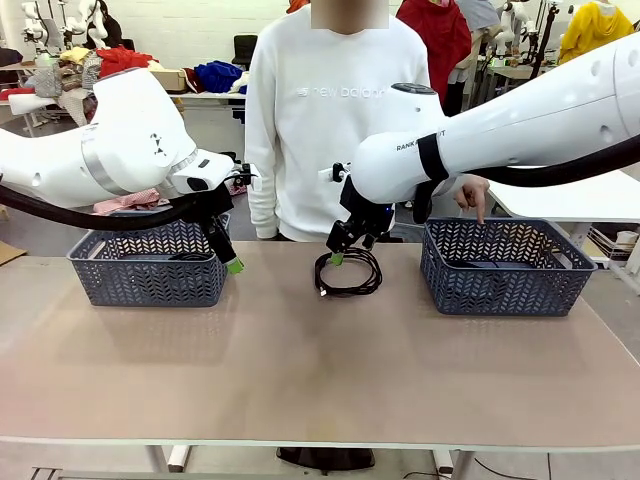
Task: Organize the cables according to human instructions.
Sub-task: Pick up a bundle of cables and place it in the basket indicated by the human.
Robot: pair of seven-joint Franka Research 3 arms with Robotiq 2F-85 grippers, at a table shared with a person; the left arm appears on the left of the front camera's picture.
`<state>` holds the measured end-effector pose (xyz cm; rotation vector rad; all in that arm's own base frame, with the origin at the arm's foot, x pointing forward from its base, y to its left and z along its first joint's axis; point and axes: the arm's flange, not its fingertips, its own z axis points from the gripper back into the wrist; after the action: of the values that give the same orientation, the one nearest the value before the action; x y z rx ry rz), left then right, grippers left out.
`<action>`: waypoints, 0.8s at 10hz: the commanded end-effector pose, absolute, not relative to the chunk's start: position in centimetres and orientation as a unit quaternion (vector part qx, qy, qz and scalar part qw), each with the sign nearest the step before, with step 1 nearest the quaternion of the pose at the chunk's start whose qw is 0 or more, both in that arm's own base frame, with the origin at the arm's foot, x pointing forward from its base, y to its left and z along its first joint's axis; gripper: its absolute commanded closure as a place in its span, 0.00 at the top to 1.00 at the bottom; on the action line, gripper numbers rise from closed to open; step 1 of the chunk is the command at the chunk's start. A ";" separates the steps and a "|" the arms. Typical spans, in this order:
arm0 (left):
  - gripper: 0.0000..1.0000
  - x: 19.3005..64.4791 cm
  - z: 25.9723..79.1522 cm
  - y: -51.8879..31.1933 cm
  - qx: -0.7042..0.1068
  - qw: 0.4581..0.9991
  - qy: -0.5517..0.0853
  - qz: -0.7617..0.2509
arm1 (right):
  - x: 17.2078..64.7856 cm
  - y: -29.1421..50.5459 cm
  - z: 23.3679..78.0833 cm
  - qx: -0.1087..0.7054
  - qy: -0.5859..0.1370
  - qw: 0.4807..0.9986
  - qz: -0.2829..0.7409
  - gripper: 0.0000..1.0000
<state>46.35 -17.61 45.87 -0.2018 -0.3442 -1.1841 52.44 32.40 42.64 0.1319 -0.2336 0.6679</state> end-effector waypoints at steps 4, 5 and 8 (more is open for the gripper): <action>1.00 46.5 45.9 -17.4 -0.095 0.811 -0.159 -0.555 | 55.1 35.2 40.8 0.086 -0.078 0.959 0.259 1.00; 1.00 46.5 45.9 -17.4 -0.095 0.811 -0.159 -0.555 | 56.1 36.2 40.0 0.086 -0.071 0.964 0.240 1.00; 1.00 46.5 45.9 -17.4 -0.095 0.811 -0.159 -0.555 | 58.1 38.7 37.3 0.061 -0.061 0.976 0.200 1.00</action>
<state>46.35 -17.62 45.88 -0.2020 -0.3441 -1.1844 56.98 37.19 37.12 0.1757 -0.1343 0.4461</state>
